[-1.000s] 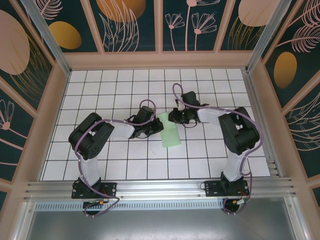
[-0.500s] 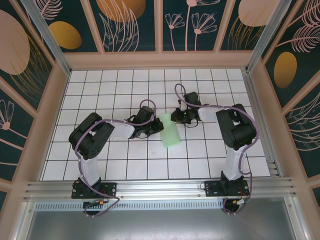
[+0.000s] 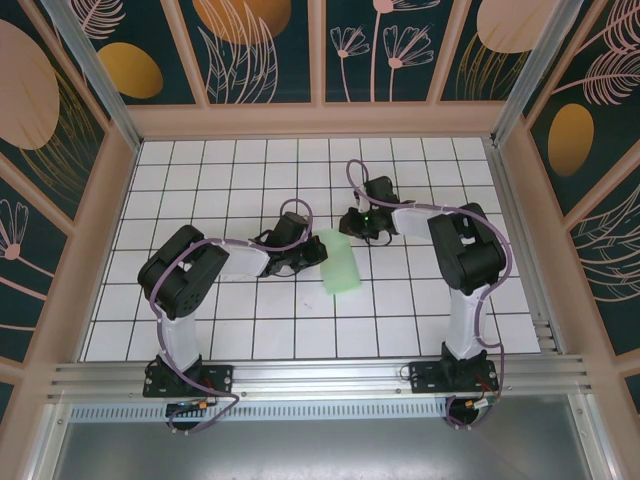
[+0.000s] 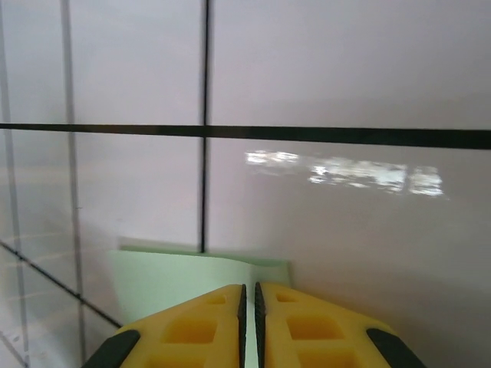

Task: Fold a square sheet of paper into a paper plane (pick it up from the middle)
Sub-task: Fold the square sheet of paper in half at the center of the table, then move the square sheet of paper to the center of the table.

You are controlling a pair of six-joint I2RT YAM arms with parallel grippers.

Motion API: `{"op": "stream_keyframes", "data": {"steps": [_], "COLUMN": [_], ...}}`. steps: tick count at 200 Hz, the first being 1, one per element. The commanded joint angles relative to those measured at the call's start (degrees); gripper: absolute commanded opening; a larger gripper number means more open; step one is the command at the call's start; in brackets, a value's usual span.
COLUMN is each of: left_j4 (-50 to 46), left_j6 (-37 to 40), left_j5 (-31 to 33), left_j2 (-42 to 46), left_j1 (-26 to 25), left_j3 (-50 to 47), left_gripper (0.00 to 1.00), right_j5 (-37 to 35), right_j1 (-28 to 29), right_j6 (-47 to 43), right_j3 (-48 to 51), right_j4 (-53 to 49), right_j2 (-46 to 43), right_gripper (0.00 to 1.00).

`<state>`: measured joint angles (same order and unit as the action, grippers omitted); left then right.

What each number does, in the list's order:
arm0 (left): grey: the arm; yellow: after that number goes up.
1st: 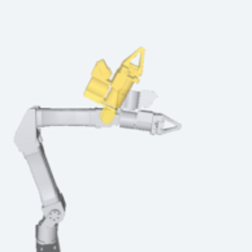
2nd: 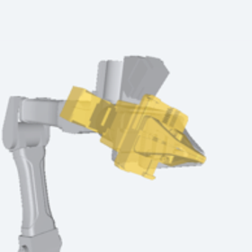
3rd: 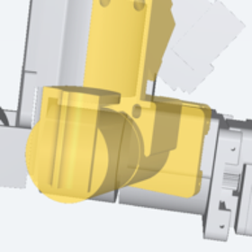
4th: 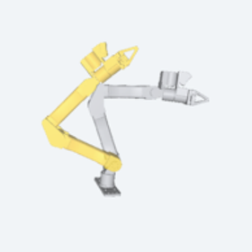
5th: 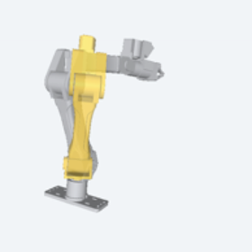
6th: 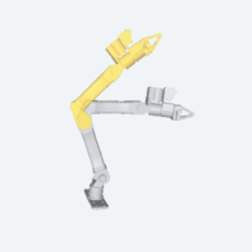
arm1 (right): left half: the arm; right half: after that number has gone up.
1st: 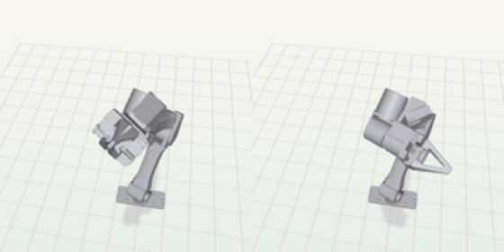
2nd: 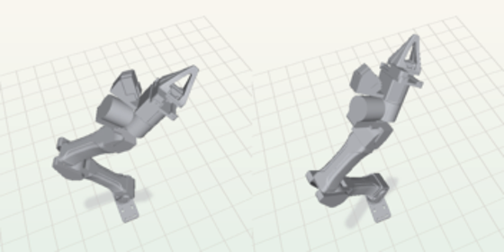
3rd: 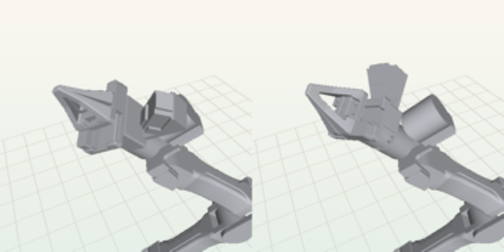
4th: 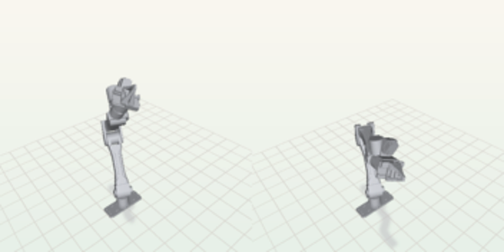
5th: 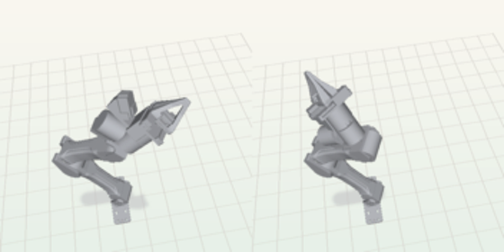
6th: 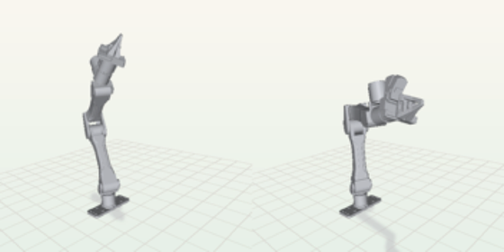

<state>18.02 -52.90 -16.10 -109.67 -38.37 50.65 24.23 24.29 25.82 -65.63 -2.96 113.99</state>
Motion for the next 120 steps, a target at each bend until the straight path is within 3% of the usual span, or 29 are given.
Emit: {"op": "stream_keyframes", "data": {"steps": [1,84,120], "left_j4": [-9.0,-8.8,-8.6], "left_j6": [1.9,1.7,1.7], "left_j5": [4.5,4.6,4.5], "left_j2": [-6.1,-5.9,-5.3], "left_j1": [0.3,0.3,0.2], "left_j3": [-2.7,-3.0,-3.2], "left_gripper": [0.08,0.08,0.08], "right_j5": [-5.2,1.2,0.1], "right_j1": [-0.3,1.0,2.2], "right_j6": [-1.0,-1.4,-0.8], "right_j3": [-1.9,-1.7,5.8], "right_j4": [-2.5,-0.6,-0.4], "right_j2": [1.6,-3.5,-8.1], "right_gripper": [0.14,0.15,0.16]}}
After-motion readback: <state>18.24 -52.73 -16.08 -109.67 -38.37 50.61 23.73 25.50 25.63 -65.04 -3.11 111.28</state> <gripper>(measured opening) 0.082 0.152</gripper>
